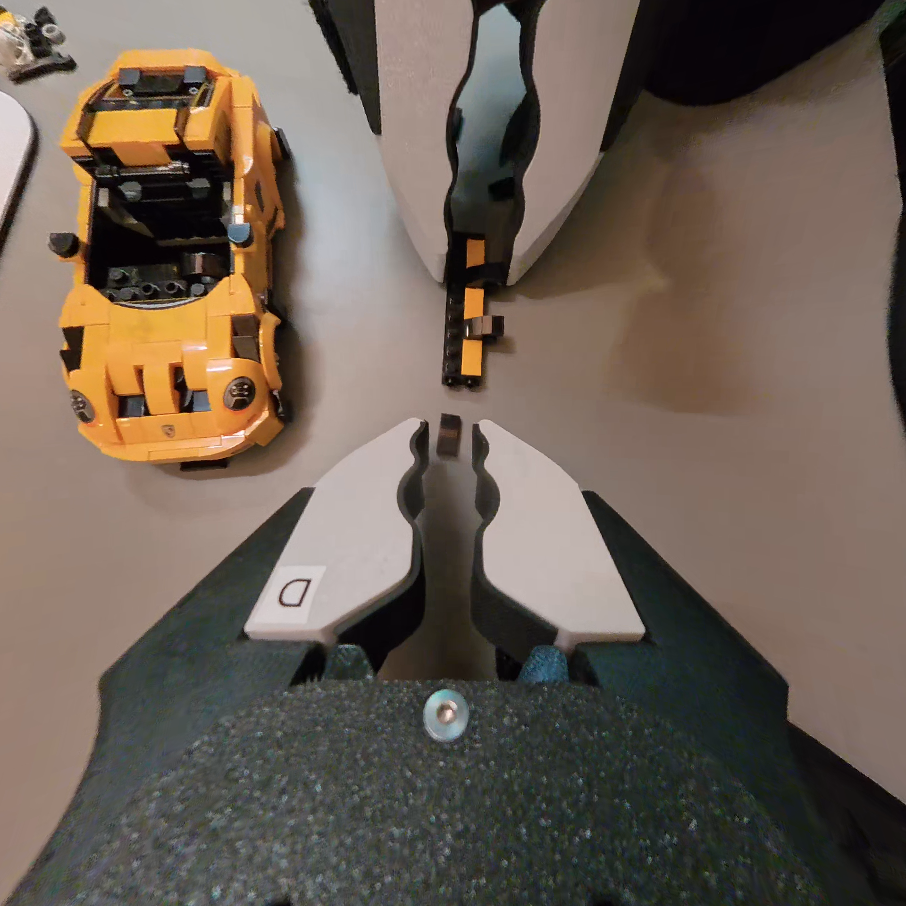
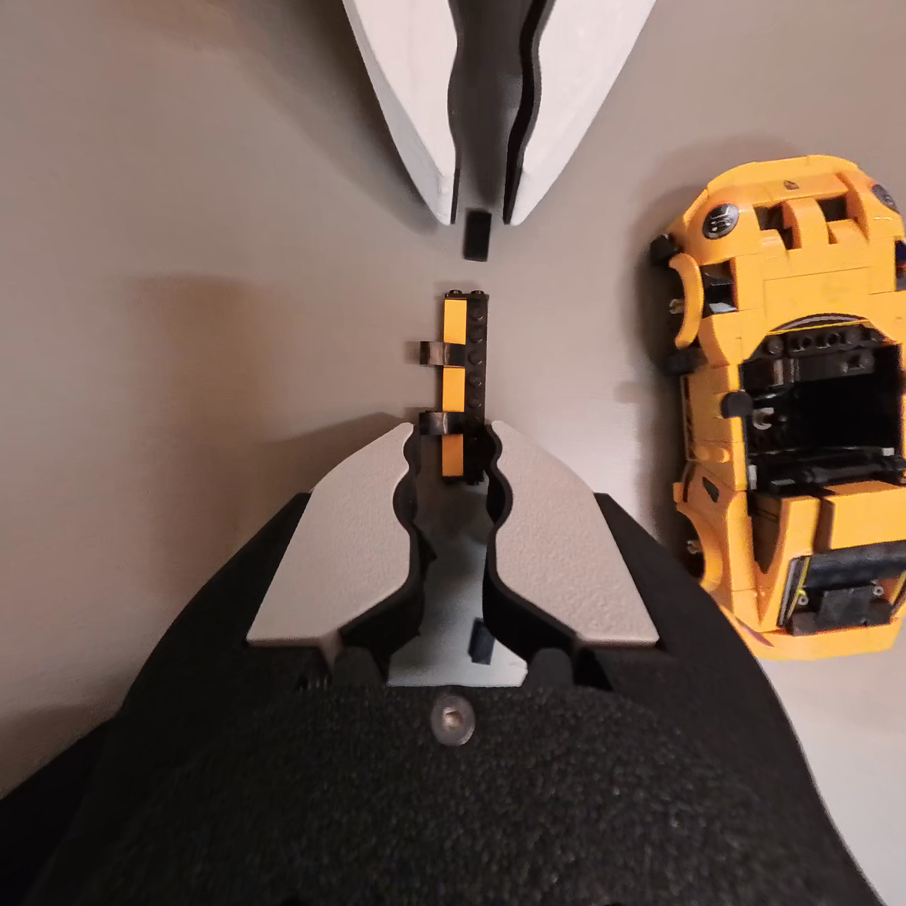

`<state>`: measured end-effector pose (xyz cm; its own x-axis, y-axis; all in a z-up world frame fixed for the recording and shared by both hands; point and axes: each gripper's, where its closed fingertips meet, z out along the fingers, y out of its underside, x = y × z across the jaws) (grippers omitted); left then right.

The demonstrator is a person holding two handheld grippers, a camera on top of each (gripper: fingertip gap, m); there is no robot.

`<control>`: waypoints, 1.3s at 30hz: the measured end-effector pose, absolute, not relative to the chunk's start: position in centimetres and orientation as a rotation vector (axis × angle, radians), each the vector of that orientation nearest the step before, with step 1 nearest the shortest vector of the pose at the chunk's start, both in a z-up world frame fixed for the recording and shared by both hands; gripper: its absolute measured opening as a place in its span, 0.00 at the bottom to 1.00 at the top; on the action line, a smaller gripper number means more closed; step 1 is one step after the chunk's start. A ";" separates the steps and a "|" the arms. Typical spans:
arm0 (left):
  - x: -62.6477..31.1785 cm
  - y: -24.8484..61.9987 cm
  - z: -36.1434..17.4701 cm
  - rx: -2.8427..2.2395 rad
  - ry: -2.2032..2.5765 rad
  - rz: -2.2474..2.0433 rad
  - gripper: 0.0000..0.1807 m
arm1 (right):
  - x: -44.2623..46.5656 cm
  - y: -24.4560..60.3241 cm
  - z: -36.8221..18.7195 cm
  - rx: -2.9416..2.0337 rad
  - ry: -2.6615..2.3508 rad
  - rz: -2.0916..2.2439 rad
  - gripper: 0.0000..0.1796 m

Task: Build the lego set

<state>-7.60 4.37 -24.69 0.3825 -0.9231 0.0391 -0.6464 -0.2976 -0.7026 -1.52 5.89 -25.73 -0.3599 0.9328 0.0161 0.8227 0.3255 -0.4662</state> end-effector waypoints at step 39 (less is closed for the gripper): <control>-6.5 5.1 -24.1 -2.047 1.237 -0.638 0.04 | 2.8 7.1 -22.8 -1.678 -1.806 0.706 0.16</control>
